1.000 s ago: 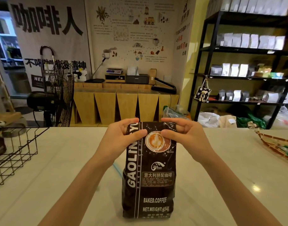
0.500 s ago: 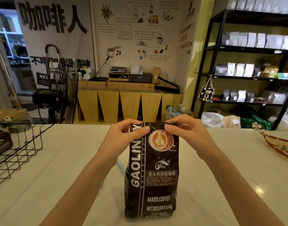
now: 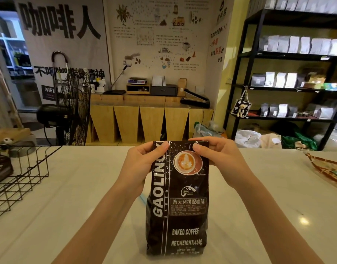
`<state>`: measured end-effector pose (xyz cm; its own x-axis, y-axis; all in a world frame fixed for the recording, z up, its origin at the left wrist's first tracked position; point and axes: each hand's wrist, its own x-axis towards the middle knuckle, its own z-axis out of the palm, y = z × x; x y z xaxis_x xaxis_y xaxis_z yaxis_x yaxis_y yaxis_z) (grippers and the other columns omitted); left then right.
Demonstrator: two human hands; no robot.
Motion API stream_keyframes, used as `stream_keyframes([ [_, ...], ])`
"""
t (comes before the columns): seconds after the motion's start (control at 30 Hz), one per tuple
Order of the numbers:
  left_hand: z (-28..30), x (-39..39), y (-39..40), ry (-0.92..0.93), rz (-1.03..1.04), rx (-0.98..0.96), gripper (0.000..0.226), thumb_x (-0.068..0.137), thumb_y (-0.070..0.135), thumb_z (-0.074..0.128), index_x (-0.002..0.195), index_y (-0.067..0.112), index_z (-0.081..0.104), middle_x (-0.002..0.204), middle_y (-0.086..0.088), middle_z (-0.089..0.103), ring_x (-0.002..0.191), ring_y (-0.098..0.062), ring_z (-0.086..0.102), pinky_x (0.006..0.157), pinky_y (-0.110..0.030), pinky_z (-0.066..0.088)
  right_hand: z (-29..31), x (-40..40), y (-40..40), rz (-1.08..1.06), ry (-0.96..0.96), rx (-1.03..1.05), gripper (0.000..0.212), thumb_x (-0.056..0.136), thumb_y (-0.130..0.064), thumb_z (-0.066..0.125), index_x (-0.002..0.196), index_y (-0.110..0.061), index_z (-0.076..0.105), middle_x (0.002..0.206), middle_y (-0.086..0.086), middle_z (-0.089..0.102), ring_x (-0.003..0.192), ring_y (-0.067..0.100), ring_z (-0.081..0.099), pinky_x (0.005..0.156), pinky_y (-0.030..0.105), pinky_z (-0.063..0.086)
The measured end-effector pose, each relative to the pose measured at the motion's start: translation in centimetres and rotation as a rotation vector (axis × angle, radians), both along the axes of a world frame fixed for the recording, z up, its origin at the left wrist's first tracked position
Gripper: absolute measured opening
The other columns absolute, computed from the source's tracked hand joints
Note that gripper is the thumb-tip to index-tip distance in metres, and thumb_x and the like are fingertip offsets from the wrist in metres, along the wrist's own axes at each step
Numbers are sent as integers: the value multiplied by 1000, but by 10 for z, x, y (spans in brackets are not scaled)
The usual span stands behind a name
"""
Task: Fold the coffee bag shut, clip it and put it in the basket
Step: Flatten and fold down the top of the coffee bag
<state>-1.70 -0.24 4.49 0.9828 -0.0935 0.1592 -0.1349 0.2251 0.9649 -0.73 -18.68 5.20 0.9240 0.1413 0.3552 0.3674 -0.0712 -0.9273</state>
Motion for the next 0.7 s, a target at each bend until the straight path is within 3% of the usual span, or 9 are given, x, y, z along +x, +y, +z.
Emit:
stream_keyframes([
  [0.2,1,4,2,4,-38,-47,12,74,16,62,81,11,70,68,-2,74,62,-13,69,54,-21,54,-1,1,-2,22,68,67,15,80,-12,62,92,-11,70,74,5,75,68,17,70,57,22,56],
  [0.37,-2,6,1,-35,-40,-68,21,65,22,63,82,11,70,68,-3,74,62,-14,69,56,-22,56,0,1,-2,101,162,119,13,81,-9,59,89,-9,69,66,-1,74,60,11,68,52,18,52],
  [0.7,3,4,7,-99,-55,84,24,81,28,53,75,13,71,67,1,73,63,-9,67,57,-17,52,-4,1,-4,117,131,136,15,81,-13,57,90,-13,70,69,-2,74,63,10,67,54,17,51],
])
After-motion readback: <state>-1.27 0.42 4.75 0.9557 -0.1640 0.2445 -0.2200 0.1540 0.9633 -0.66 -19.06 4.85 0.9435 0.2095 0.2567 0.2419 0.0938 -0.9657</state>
